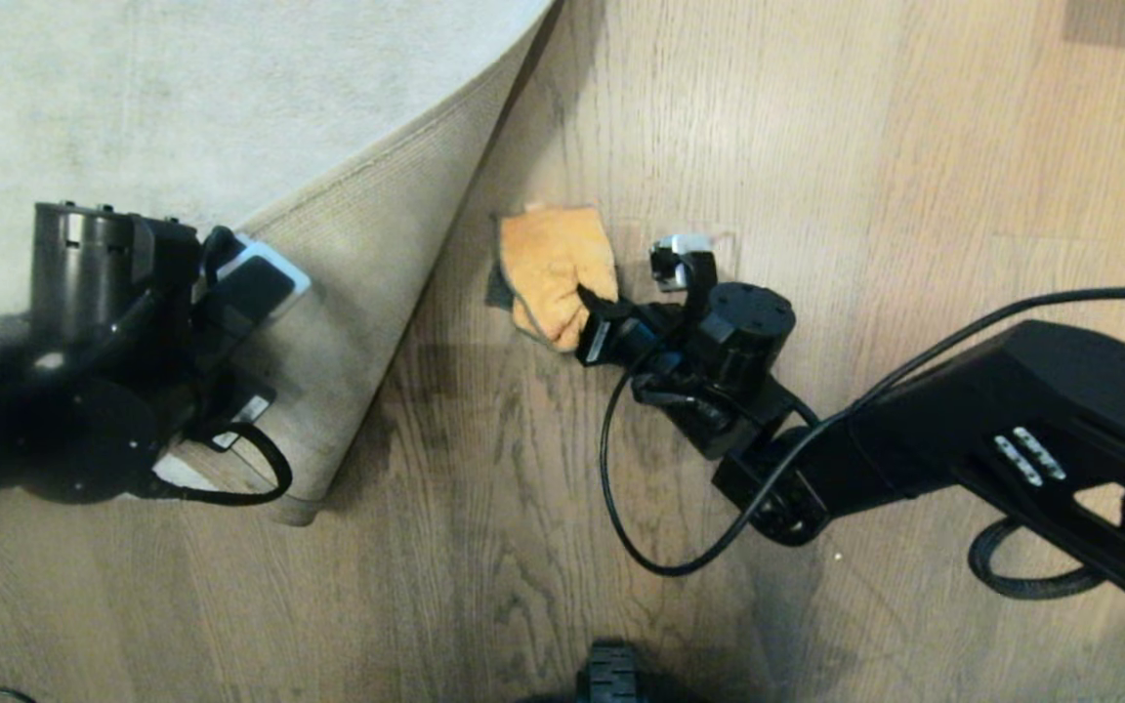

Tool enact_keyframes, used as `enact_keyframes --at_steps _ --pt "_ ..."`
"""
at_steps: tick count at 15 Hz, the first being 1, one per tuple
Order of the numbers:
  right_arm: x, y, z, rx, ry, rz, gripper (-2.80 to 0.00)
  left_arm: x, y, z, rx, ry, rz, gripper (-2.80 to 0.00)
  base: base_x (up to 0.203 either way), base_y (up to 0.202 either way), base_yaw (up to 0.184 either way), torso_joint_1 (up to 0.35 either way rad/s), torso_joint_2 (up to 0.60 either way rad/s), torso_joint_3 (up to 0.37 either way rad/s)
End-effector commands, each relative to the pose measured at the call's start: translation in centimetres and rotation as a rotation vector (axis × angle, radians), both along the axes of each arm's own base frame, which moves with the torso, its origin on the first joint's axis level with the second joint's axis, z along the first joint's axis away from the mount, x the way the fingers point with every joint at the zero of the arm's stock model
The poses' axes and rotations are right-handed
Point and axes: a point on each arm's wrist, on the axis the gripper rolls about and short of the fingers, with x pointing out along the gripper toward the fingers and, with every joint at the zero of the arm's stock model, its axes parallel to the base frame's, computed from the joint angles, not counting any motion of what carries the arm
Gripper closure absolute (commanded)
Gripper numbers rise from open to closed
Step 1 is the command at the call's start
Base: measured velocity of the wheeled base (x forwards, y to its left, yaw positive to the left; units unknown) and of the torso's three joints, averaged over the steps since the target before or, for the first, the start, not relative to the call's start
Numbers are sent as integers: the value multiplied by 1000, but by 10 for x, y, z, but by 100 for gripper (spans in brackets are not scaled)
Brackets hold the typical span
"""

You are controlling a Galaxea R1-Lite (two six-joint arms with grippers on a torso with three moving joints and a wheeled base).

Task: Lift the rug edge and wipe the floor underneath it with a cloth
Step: Wipe the floor under the carpet with a rag

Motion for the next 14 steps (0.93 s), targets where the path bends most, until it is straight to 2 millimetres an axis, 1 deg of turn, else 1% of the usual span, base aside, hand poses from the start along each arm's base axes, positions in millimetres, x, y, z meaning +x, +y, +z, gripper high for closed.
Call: enact_keyframes --at_steps 1,3,5,6,7,8,10,11,14 --pt "-19 2 -4 -20 25 34 0 0 0 0 5 2 3 0 0 0 0 0 0 0" --pt "-43 10 -17 -55 65 89 0 1 0 -1 3 1 3 0 0 0 0 0 0 0" --pt "-70 23 -34 -85 96 159 0 1 0 -1 -2 1 7 0 0 0 0 0 0 0" --pt "-82 28 -43 -99 109 190 0 1 0 -3 -11 2 13 0 0 0 0 0 0 0" --pt "-94 35 -57 -118 125 222 0 0 0 -4 -13 4 14 0 0 0 0 0 0 0" --pt "-102 41 -69 -132 135 246 0 0 0 -5 -13 6 14 0 0 0 0 0 0 0" --pt "-110 50 -87 -151 150 272 0 0 1 -6 -13 8 15 0 0 0 0 0 0 0" --pt "-109 54 -93 -153 152 272 0 0 0 -6 -13 8 14 0 0 0 0 0 0 0" --pt "-97 64 -99 -131 139 252 0 0 0 -6 -14 9 14 0 0 0 0 0 0 0"
